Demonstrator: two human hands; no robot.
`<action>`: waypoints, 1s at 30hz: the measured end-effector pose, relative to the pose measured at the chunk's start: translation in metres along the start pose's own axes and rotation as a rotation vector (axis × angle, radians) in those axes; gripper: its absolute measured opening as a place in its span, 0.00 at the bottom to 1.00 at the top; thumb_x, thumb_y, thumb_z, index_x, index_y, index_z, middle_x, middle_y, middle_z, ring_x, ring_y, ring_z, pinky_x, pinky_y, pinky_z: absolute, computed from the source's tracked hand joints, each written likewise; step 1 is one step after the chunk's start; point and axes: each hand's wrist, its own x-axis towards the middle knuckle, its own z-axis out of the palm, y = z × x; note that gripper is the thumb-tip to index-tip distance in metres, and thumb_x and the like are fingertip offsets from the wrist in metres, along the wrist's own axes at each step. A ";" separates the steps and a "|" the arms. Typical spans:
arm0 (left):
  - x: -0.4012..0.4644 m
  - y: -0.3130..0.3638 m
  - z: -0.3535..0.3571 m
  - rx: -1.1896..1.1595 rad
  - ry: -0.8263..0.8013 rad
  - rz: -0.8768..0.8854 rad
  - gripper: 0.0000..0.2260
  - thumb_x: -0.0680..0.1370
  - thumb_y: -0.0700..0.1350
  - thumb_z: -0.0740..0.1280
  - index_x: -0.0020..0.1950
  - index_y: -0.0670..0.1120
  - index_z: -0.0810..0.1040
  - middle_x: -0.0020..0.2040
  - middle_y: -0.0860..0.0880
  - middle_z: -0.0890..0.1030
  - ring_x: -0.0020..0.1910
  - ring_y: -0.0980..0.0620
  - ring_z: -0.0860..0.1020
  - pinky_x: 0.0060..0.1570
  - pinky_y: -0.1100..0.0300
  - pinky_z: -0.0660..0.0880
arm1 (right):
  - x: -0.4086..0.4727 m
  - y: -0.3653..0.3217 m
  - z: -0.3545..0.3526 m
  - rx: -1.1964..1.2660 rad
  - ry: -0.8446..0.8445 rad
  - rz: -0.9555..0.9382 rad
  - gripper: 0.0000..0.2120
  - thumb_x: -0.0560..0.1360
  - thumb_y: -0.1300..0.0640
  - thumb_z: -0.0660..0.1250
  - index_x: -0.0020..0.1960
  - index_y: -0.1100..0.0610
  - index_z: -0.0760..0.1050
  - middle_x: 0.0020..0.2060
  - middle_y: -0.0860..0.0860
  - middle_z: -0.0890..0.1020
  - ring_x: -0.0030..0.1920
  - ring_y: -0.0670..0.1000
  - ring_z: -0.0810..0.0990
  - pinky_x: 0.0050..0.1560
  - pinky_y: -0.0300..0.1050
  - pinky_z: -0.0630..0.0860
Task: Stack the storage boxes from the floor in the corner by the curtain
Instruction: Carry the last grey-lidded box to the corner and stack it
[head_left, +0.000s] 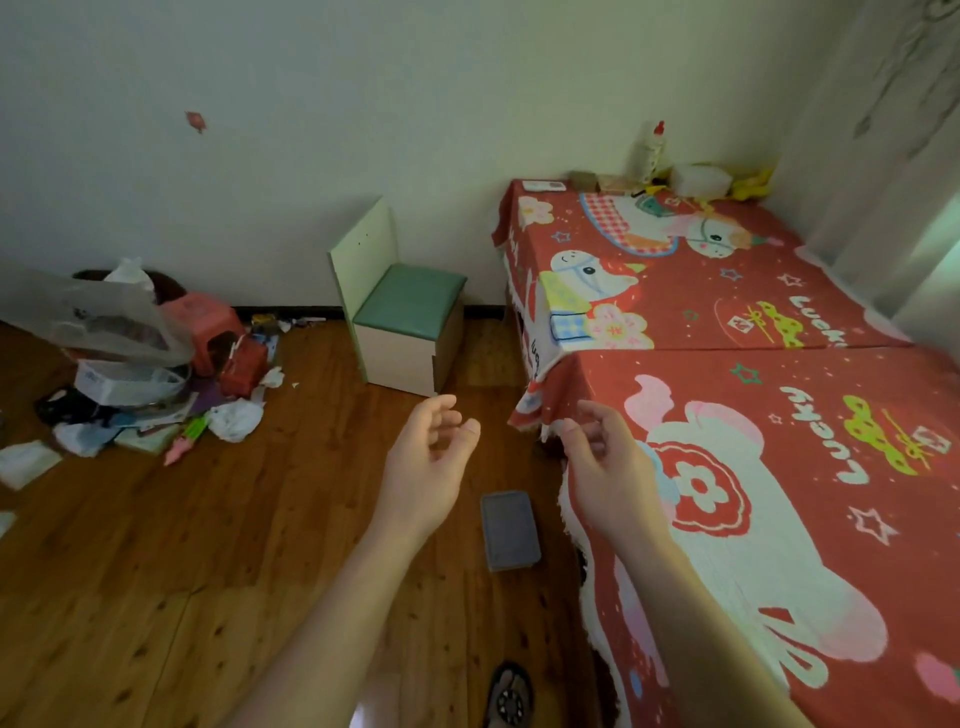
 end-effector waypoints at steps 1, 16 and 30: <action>0.004 0.000 0.001 0.010 0.009 -0.002 0.19 0.79 0.57 0.64 0.69 0.56 0.70 0.56 0.63 0.76 0.54 0.71 0.73 0.44 0.74 0.69 | 0.003 -0.001 0.001 -0.008 -0.005 -0.006 0.16 0.78 0.37 0.60 0.65 0.38 0.68 0.47 0.35 0.78 0.48 0.38 0.78 0.41 0.35 0.73; 0.158 -0.043 0.099 0.114 -0.101 -0.122 0.20 0.79 0.56 0.64 0.71 0.55 0.68 0.59 0.58 0.76 0.53 0.67 0.74 0.45 0.72 0.68 | 0.135 0.087 0.032 -0.038 -0.111 0.188 0.18 0.80 0.40 0.61 0.66 0.44 0.71 0.52 0.41 0.80 0.52 0.43 0.78 0.42 0.35 0.71; 0.271 -0.190 0.145 0.215 -0.380 -0.257 0.21 0.80 0.57 0.64 0.70 0.52 0.69 0.58 0.56 0.76 0.52 0.62 0.74 0.46 0.68 0.70 | 0.153 0.197 0.150 -0.073 -0.152 0.652 0.22 0.79 0.38 0.61 0.69 0.46 0.70 0.47 0.41 0.80 0.45 0.42 0.82 0.47 0.48 0.80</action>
